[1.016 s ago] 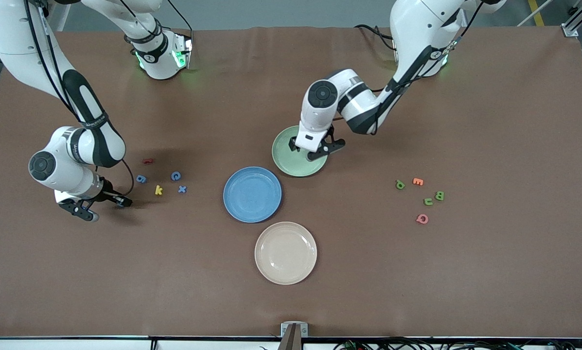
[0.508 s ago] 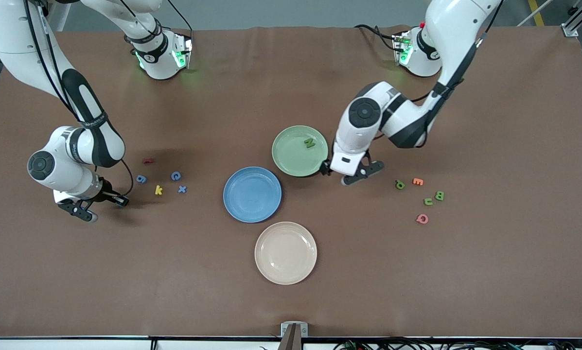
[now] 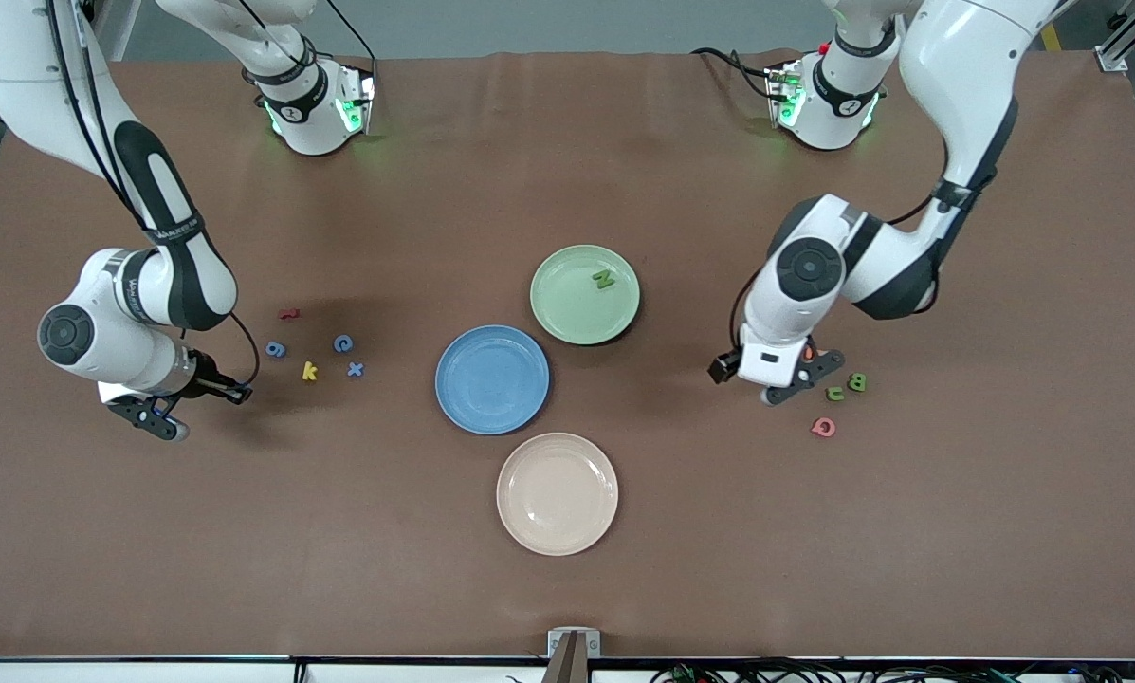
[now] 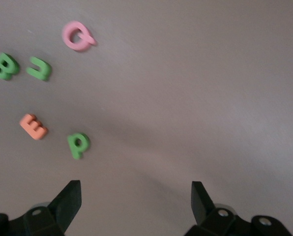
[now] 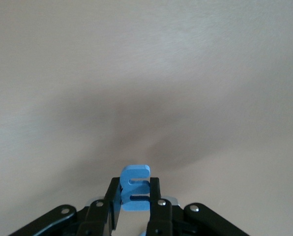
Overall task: Sort letters by color into matching plates
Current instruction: 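Carry the blue letter to the blue plate while the left gripper returns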
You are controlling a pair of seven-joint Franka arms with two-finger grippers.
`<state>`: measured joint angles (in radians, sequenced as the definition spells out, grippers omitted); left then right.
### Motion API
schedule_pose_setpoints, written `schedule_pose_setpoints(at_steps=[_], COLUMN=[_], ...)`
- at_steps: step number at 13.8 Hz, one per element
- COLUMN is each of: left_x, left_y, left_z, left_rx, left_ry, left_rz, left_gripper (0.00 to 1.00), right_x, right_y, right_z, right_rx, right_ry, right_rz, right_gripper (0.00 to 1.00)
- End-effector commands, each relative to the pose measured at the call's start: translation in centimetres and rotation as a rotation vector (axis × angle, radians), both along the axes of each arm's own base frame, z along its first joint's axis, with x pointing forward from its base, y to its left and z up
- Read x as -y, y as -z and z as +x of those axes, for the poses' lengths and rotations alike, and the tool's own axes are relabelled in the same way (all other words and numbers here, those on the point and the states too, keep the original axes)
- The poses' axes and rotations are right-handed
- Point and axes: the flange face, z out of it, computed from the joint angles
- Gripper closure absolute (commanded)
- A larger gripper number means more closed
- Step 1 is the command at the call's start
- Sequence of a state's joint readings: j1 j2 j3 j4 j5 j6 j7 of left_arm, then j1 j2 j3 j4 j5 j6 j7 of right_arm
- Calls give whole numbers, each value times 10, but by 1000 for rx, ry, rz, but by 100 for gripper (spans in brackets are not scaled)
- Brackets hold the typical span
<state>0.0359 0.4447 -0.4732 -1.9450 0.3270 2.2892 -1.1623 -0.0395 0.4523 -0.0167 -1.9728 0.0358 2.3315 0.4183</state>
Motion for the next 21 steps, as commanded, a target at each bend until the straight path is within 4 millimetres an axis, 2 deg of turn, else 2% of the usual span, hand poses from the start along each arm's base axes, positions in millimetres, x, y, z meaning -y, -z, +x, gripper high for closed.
schedule_pose_setpoints(at_steps=[1, 3, 4, 5, 6, 7, 10, 11, 13, 14, 18, 21], left_x=[-20, -52, -63, -71, -78, -84, -85, -85, -87, -86, -95, -92], left_y=[-3, 3, 8, 10, 14, 17, 26, 29, 39, 42, 57, 68], left_z=[2, 11, 13, 15, 16, 18, 18, 15, 7, 1, -18, -27], left_rx=[0, -14, -22, -26, -34, -37, -45, -50, -70, -75, -45, -27], left_ry=[-29, -83, -101, -117, -138, -180, -289, -311, -338, -344, -364, -355], left_rz=[19, 21, 22, 21, 18, 11, 14, 18, 29, 32, -1, -31], left_gripper=[3, 6, 9, 11, 15, 18, 22, 22, 24, 24, 24, 27], right_x=[-62, -126, -160, -203, -234, -263, -329, -345, -376, -385, -397, -394], right_y=[-27, -35, -37, -44, -50, -54, -67, -71, -62, -57, -36, -6], right_z=[1, -5, -10, -15, -21, -28, -46, -51, -63, -69, -75, -55], right_rx=[-5, -3, 1, 14, 25, 32, 59, 69, 66, 60, 22, 17], right_ry=[102, 172, 209, 239, 270, 284, 260, 234, 185, 170, 180, 203], right_rz=[-2, -10, -16, -18, -18, -18, -3, 5, 6, 4, 9, -2], right_gripper=[99, 99, 99, 99, 99, 99, 99, 99, 99, 99, 99, 98])
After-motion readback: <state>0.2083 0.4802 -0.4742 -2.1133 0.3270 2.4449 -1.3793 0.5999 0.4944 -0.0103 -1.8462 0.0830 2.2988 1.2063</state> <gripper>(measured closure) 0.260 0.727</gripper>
